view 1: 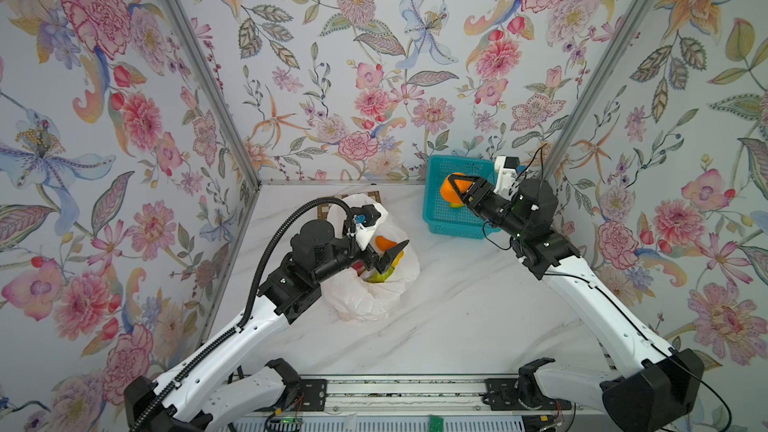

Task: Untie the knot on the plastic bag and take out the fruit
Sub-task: 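Carry the orange with the right gripper and lower it into the teal basket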

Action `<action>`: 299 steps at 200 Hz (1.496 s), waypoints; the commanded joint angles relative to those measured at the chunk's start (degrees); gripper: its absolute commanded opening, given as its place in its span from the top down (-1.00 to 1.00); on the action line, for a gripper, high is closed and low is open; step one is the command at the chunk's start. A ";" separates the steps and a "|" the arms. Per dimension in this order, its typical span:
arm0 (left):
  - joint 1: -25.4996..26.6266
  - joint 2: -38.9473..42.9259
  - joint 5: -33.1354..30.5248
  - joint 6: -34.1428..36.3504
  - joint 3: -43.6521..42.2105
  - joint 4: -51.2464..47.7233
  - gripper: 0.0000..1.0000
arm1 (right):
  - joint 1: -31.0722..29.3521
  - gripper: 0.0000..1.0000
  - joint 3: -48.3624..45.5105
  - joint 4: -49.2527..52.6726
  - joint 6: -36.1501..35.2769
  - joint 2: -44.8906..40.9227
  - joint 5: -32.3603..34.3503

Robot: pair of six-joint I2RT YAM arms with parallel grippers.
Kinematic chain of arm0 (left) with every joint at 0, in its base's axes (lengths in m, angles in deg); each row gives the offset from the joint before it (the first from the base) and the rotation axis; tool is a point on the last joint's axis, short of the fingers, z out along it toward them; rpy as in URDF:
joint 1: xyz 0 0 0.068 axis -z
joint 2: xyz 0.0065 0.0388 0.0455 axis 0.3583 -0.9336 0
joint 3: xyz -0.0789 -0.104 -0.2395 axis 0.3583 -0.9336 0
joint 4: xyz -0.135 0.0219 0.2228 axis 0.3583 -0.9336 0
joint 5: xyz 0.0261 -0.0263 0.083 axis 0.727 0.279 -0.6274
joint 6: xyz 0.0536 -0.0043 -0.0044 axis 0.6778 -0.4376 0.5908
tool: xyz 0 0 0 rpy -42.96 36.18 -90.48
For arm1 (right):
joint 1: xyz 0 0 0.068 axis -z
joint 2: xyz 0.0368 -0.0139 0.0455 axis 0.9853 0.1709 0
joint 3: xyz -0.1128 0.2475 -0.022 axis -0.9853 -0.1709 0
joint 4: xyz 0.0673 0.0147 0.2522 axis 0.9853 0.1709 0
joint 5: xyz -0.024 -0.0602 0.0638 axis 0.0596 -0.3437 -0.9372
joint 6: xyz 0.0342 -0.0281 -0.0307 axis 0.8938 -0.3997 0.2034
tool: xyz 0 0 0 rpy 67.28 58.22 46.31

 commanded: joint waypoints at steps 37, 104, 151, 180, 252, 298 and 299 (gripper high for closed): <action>0.92 1.51 -4.50 -7.09 4.29 -10.94 -0.98 | 6.69 -0.12 11.27 10.90 -8.03 14.75 -0.99; 1.25 0.62 -11.02 -14.95 5.09 -15.95 -0.98 | 9.25 -0.10 25.34 19.50 -15.44 34.98 -0.15; 1.36 -0.73 -20.24 -19.99 5.85 -21.49 -0.98 | 10.29 -0.09 35.15 24.39 -15.95 48.34 -1.58; 1.36 0.64 -19.87 -22.03 2.95 -21.38 -0.98 | 10.40 -0.09 40.80 27.15 -15.73 55.48 -2.81; 1.36 0.96 -17.93 -23.59 -0.38 -21.48 -0.98 | 9.46 -0.23 50.42 32.55 -15.18 67.08 -5.53; 1.35 0.17 -16.57 -24.23 -2.13 -19.81 -0.98 | 9.58 -0.69 50.60 34.05 -16.69 62.89 -3.08; 1.36 0.19 -16.56 -24.25 -2.18 -19.71 -0.98 | 9.57 -0.70 50.57 34.09 -16.76 62.71 -2.99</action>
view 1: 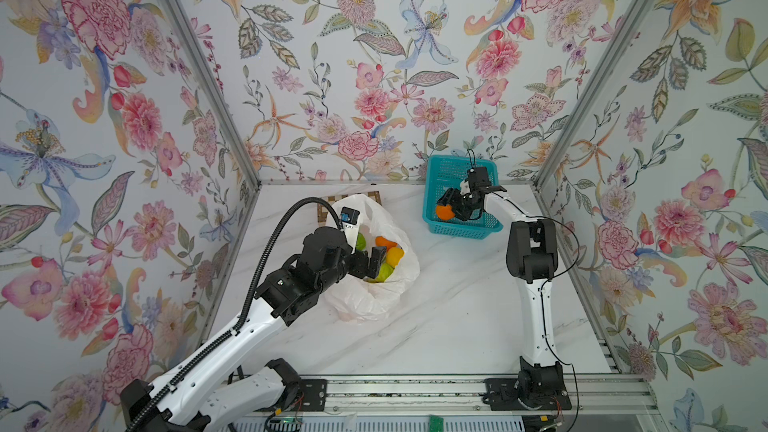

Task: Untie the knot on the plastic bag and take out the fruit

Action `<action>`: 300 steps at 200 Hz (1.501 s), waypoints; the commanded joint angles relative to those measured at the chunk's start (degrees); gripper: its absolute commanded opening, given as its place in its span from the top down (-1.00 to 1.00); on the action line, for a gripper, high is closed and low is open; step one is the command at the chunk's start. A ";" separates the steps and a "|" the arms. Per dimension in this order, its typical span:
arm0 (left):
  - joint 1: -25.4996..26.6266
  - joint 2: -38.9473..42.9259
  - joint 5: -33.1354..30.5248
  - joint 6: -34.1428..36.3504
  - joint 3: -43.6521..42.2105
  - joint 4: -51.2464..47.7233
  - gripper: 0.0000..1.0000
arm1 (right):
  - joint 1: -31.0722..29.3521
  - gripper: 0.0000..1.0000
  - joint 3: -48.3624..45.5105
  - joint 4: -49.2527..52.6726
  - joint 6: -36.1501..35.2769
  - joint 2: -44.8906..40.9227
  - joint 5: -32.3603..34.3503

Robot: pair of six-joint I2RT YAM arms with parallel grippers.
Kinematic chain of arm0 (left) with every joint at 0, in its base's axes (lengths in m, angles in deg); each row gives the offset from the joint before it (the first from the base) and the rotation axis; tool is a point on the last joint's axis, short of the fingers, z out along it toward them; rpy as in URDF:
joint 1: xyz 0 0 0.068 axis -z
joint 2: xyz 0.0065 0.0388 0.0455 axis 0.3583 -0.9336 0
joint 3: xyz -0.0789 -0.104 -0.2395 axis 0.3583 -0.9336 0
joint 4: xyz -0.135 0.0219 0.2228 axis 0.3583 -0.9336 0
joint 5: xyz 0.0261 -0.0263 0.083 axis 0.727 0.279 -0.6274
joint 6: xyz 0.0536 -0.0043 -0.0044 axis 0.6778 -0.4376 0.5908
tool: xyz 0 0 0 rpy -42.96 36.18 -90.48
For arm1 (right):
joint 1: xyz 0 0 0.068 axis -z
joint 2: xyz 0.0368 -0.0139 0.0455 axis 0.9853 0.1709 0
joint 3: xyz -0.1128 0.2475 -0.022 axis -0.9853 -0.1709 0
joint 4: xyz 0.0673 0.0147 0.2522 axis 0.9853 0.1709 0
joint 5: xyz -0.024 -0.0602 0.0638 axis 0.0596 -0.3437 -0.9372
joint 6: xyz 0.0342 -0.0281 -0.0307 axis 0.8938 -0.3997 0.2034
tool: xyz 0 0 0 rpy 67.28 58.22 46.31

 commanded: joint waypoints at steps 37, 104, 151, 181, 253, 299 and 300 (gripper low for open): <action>0.62 -0.26 4.20 -0.27 -3.00 4.59 -0.96 | -0.09 -0.97 -1.73 3.85 -3.72 -13.28 6.77; 0.45 -0.46 -0.07 -0.40 -3.99 4.32 -0.85 | -4.10 -0.98 -21.25 -5.25 -7.17 -39.21 9.24; -0.83 -2.22 -2.32 -3.53 -6.50 1.64 -0.59 | -14.85 -0.98 -38.41 -12.04 -11.02 -56.35 11.31; -1.02 -2.40 -3.63 -7.17 -9.14 -1.34 -0.49 | -24.19 -0.98 -46.71 -13.91 -11.89 -61.34 13.47; -0.87 -2.27 2.81 -18.70 -19.32 -4.56 -0.04 | -42.34 -0.97 -51.34 -8.35 -19.76 -53.12 39.20; 0.18 -0.48 5.48 -20.01 -22.43 -3.63 0.01 | -45.70 -0.63 -48.42 -3.88 -21.04 -47.51 46.89; 0.18 -0.41 5.38 -19.87 -22.34 -3.61 0.01 | -45.67 -0.62 -48.55 -4.09 -21.02 -47.59 46.75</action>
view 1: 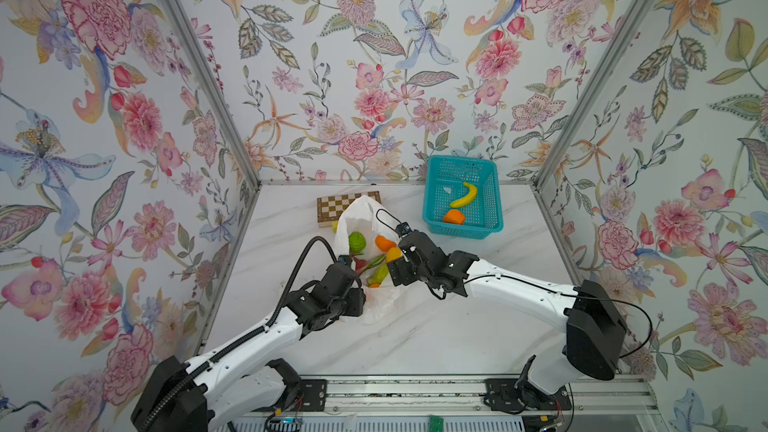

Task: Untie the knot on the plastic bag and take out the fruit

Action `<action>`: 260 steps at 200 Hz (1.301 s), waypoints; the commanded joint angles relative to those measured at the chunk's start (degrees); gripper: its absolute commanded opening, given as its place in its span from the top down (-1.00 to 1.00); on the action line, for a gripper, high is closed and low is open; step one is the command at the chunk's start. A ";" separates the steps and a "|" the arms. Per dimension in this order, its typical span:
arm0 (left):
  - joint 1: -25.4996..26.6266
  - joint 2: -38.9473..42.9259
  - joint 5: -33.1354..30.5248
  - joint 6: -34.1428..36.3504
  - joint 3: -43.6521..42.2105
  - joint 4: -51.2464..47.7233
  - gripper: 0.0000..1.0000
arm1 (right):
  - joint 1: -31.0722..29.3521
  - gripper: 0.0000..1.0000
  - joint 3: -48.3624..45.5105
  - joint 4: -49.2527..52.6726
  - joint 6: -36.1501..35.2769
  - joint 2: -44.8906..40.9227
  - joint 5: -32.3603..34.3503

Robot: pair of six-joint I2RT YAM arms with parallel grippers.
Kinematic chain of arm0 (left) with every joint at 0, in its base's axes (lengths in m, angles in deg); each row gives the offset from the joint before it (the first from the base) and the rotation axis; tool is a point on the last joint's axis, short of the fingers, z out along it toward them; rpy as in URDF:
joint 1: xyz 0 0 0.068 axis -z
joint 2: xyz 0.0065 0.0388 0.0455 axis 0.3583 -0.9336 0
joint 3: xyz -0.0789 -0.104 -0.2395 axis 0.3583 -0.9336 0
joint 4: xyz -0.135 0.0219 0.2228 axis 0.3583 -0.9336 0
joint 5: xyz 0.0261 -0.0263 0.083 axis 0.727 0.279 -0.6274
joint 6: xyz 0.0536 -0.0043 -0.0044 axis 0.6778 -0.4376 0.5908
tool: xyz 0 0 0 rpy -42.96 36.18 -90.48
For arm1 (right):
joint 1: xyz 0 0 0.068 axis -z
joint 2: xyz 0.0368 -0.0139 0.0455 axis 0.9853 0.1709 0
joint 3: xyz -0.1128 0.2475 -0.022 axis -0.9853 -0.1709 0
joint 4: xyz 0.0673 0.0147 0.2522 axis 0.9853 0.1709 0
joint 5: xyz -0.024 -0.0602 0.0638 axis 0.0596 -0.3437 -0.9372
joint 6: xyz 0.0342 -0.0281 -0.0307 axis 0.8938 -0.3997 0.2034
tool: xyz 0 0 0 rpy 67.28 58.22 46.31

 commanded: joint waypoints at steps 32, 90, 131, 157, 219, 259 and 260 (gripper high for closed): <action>0.31 2.26 -0.11 5.69 3.69 2.28 -0.31 | 0.06 -0.29 -1.14 -0.36 -0.67 -2.62 2.90; -0.63 -5.85 -2.09 13.80 13.12 8.79 -0.40 | 0.63 -0.15 -5.70 -0.45 3.91 -5.77 0.50; -1.92 -14.95 0.68 13.00 15.25 14.10 -0.37 | 0.56 -0.20 -9.84 -2.64 6.29 -6.79 -3.91; -2.60 -19.24 0.23 11.53 15.42 14.82 -0.38 | 0.18 -0.20 -11.96 -3.33 8.85 -6.96 -5.45; -3.29 -26.36 3.70 7.57 15.12 19.57 -0.46 | -1.31 -0.20 -17.07 -4.75 11.99 -8.32 -6.24; -3.40 -32.08 4.85 6.43 15.68 19.81 -0.39 | -1.39 -0.22 -17.40 -5.44 12.65 -8.72 -5.55; -3.37 -32.23 4.75 6.43 15.74 19.73 -0.39 | -1.36 -0.22 -17.36 -5.45 12.68 -8.77 -5.50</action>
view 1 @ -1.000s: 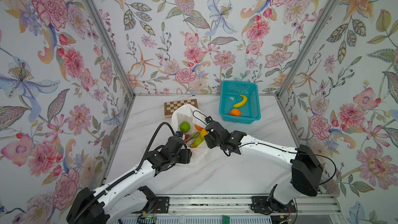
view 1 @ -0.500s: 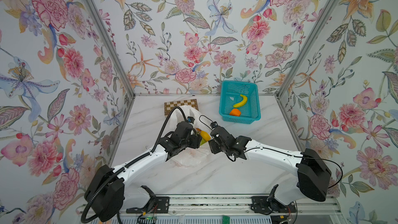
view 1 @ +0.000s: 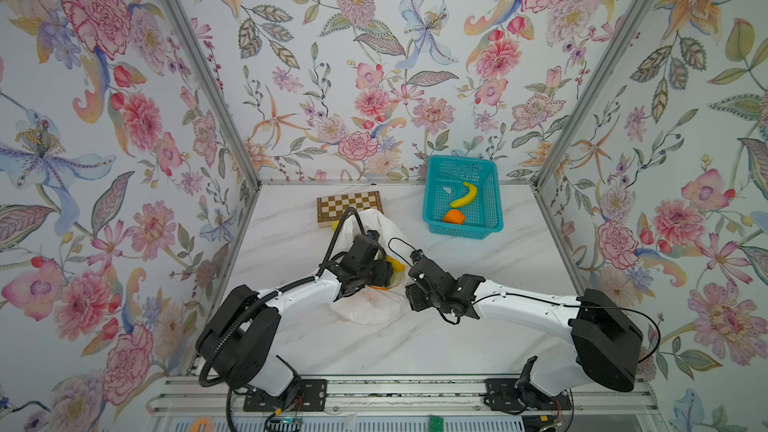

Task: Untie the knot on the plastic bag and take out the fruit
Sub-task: 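Lower the left gripper and grasp the green pear-shaped fruit in the bag, then lift the green fruit out with the left gripper while the right gripper approaches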

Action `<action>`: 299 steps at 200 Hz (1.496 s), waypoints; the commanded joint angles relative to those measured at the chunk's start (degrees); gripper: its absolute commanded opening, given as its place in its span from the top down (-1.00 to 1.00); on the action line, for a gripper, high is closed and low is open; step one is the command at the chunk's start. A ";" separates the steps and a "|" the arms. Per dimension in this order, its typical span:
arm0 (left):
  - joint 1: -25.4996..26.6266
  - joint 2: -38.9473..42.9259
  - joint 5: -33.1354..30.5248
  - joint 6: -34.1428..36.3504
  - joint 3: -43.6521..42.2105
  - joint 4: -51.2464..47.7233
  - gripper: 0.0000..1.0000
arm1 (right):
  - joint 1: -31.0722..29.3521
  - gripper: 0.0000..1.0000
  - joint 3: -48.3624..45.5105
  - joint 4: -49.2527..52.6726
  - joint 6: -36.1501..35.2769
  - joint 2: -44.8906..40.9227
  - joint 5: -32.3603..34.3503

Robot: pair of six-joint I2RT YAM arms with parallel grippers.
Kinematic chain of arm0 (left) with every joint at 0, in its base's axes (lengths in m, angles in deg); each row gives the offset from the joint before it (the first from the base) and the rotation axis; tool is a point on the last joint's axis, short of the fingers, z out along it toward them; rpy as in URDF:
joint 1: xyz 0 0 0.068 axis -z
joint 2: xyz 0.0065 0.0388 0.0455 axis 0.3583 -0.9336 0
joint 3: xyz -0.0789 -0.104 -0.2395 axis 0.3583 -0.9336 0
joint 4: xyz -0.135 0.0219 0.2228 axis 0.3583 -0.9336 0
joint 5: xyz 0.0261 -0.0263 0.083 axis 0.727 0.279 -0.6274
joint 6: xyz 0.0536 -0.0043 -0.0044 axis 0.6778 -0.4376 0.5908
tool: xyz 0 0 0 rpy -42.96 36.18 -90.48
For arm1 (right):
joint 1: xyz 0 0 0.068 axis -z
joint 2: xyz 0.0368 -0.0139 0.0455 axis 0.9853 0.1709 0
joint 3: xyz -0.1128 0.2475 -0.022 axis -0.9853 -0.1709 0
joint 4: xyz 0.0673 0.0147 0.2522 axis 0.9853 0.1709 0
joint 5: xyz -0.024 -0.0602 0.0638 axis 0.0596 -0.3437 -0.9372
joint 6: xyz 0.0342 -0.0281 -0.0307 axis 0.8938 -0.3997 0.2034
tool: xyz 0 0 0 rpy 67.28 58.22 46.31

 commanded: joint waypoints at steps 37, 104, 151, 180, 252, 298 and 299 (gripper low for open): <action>-0.51 -7.13 0.33 -1.09 2.03 1.52 -0.42 | -0.29 -0.27 -0.36 -1.71 1.55 -1.52 0.27; -0.60 -7.05 1.30 -1.02 2.33 1.88 0.06 | 0.59 -0.78 0.07 -1.80 4.61 -7.12 -0.39; -0.61 -1.86 1.75 -0.93 0.22 1.99 0.19 | 3.30 -0.92 -0.05 -3.41 8.92 -14.17 -1.04; -0.65 2.08 0.35 -0.15 -0.15 -0.97 0.24 | 5.70 -0.98 -1.93 -8.07 10.60 -18.32 -5.53; -0.60 15.38 2.82 5.05 -4.52 -0.78 0.34 | 13.10 -0.98 -3.55 -12.50 18.01 -23.19 -15.00; -0.64 24.63 4.97 12.54 -6.24 2.57 0.36 | 15.22 -0.98 -2.62 -14.46 19.88 -24.76 -19.16; -0.62 24.76 5.07 12.76 -6.29 2.71 0.36 | 15.24 -0.98 -2.53 -14.50 19.93 -24.75 -19.27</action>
